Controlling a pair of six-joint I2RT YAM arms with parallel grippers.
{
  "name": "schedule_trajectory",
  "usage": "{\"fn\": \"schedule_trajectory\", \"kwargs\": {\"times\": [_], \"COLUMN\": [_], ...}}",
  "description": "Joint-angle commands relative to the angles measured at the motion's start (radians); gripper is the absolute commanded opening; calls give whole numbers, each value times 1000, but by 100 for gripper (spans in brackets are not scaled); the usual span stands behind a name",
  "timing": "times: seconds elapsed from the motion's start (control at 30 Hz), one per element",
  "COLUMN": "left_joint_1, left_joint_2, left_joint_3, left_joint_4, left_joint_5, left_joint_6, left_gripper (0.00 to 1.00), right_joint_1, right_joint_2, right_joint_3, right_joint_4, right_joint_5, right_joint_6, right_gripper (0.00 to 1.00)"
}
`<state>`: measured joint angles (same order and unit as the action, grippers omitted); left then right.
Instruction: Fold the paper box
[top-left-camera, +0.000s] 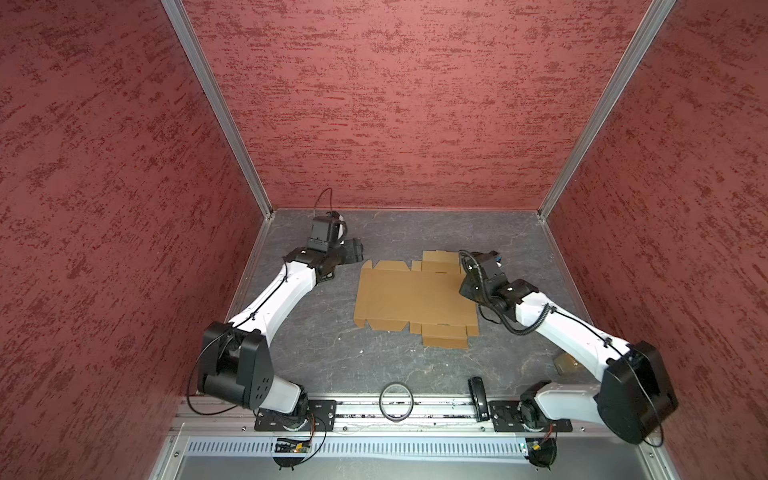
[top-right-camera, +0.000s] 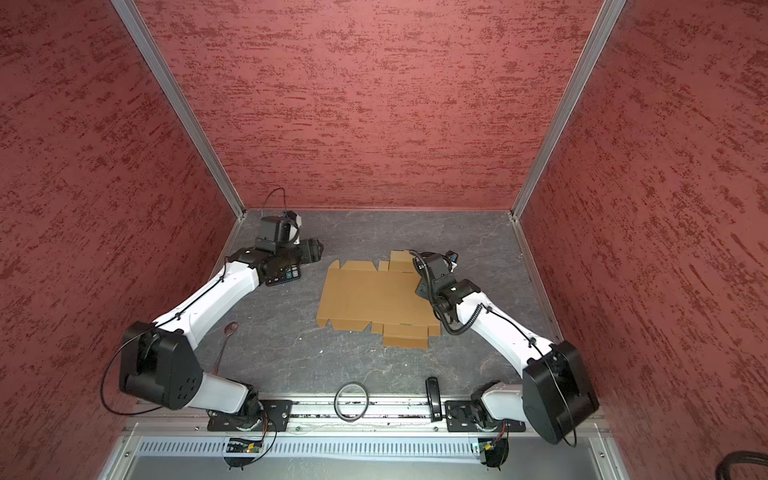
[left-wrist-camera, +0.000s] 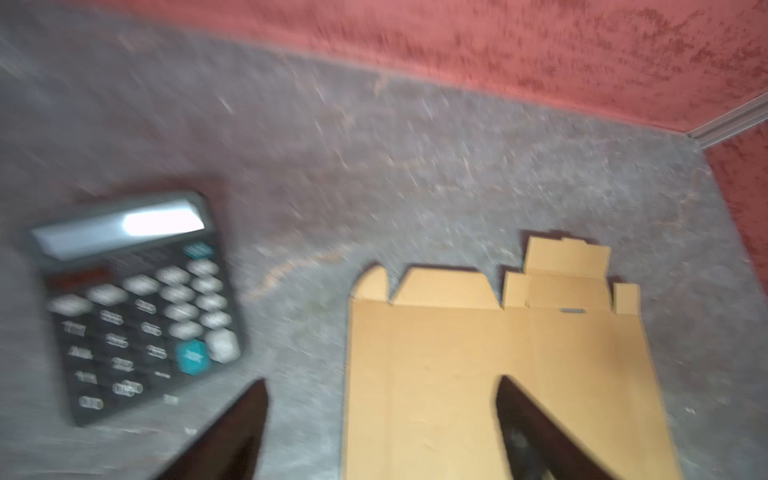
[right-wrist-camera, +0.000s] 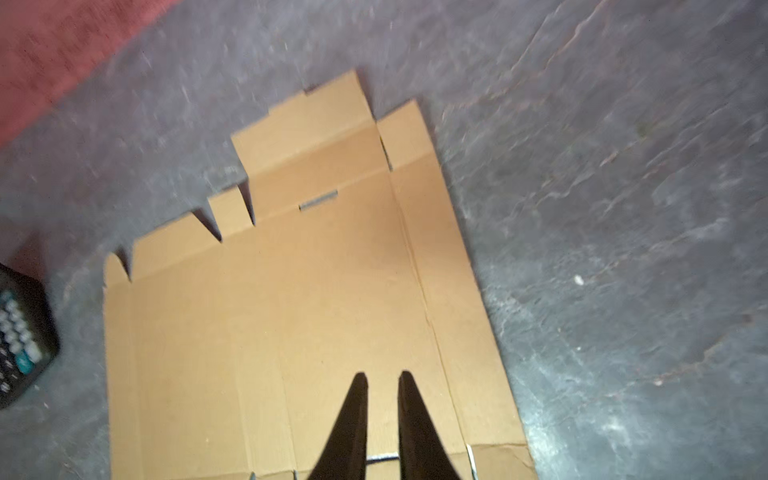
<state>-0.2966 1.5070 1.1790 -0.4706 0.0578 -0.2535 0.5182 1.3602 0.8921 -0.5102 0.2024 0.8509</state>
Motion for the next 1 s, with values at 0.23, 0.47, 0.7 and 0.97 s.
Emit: {"fn": "schedule_trajectory", "kwargs": {"times": [0.23,0.47,0.7,0.97], "left_joint_1": [-134,-148,-147,-135], "left_joint_2": [136,230,306,361], "left_joint_3": [45,34,15,-25], "left_joint_4": [-141,-118,-79,-39], "left_joint_5": [54,34,25,13], "left_joint_6": [14,11,-7,-44], "left_gripper": [10,4,0,0], "right_joint_1": [87,86,72,15], "right_joint_2": [158,208,270,302], "right_joint_3": [11,-23,-14,-41], "right_joint_4": [15,58,66,134], "right_joint_5": [-98,-107,-109,-139], "right_joint_6": [140,172,181,169], "right_gripper": [10,9,9,9]}}
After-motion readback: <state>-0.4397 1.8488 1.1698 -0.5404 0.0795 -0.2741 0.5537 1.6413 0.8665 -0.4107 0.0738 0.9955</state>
